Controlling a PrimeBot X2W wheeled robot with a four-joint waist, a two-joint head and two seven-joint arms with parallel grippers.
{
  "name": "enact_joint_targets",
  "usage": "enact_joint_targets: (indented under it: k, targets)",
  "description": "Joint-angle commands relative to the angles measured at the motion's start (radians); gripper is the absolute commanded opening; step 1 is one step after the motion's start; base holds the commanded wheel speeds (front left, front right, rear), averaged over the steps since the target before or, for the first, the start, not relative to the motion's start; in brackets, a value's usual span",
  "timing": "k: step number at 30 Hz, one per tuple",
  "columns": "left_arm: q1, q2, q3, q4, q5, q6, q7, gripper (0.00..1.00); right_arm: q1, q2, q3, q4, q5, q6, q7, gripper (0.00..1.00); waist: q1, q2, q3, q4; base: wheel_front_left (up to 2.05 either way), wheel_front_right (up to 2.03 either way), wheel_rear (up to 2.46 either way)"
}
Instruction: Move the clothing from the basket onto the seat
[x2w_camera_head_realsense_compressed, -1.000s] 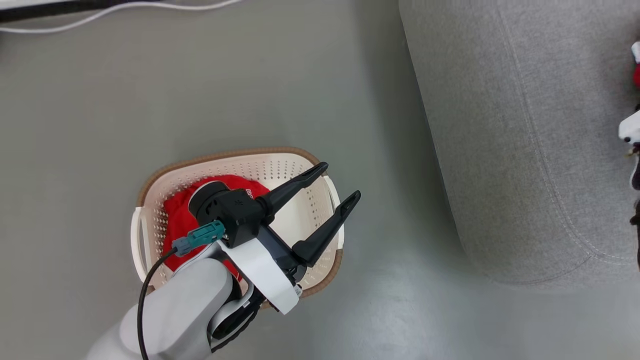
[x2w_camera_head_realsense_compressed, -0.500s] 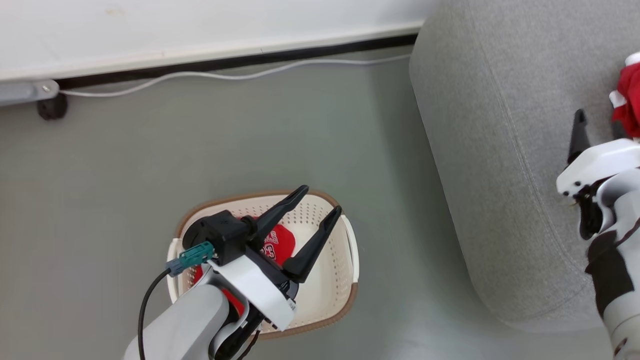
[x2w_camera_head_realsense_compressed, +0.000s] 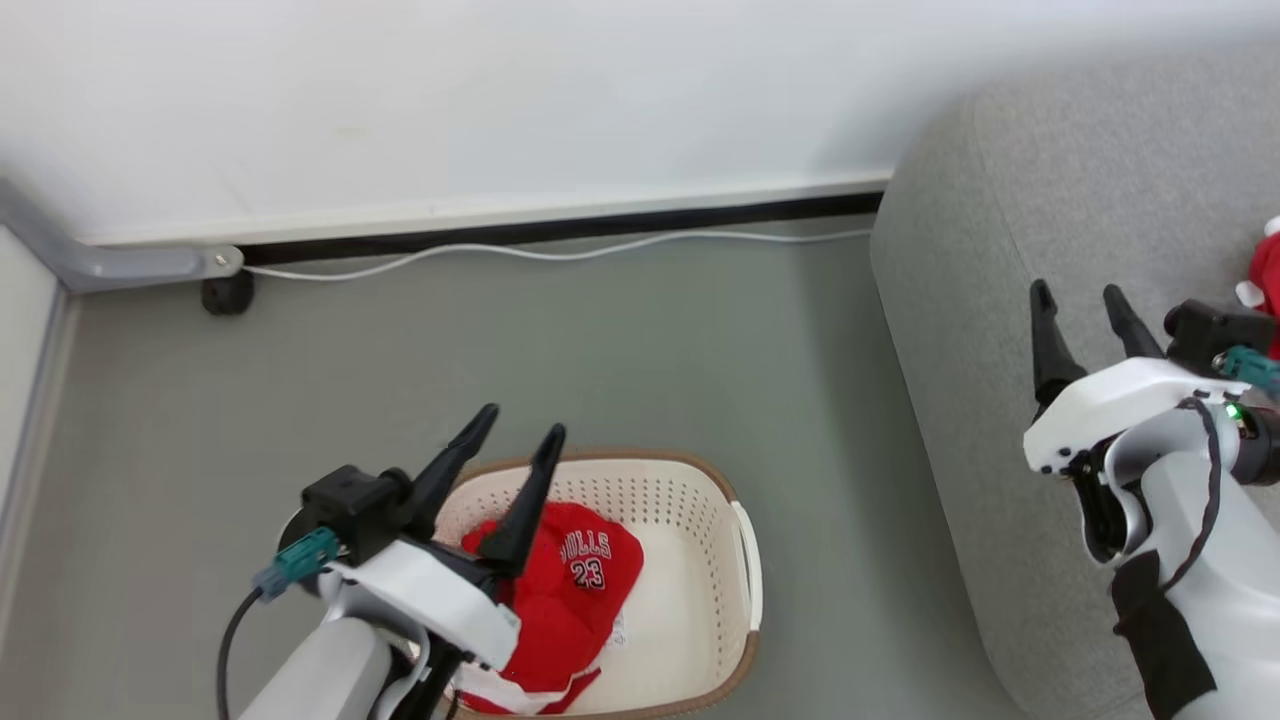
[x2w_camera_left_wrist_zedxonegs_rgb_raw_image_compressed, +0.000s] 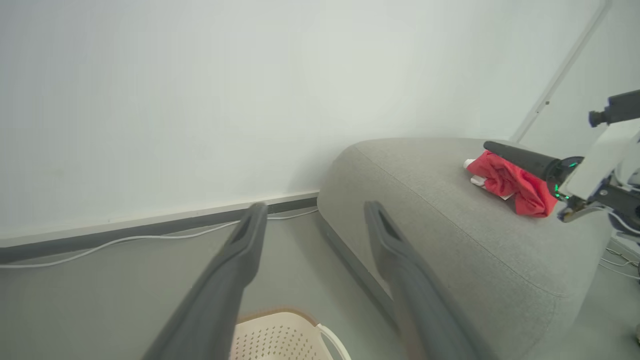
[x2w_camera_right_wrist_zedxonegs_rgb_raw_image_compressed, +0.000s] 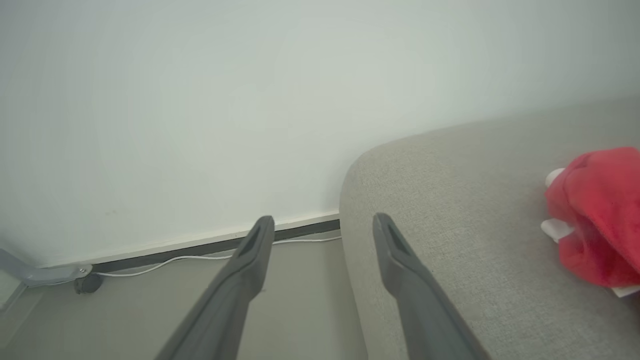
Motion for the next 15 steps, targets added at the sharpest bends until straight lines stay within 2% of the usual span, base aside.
enact_joint_targets:
  k: [1,9,15]
  targets:
    - [0.003,0.012,0.066,-0.011,0.020,-0.007,-0.006,1.00,0.026,-0.012,0.047,-0.054,0.018,0.003,-0.013,1.00,0.0000,0.0000,-0.031,0.021,0.00,0.00,0.00]
    - [0.095,-0.026,0.267,0.015,0.119,-0.007,-0.006,1.00,0.132,-0.034,0.147,-0.217,0.096,0.003,-0.014,1.00,0.0000,0.0000,-0.093,0.041,0.00,0.00,0.00]
    - [0.188,-0.054,0.442,0.023,0.203,0.002,-0.006,1.00,0.241,-0.033,0.147,-0.352,0.078,0.003,-0.014,1.00,0.0000,0.0000,-0.143,0.044,0.00,0.00,0.00]
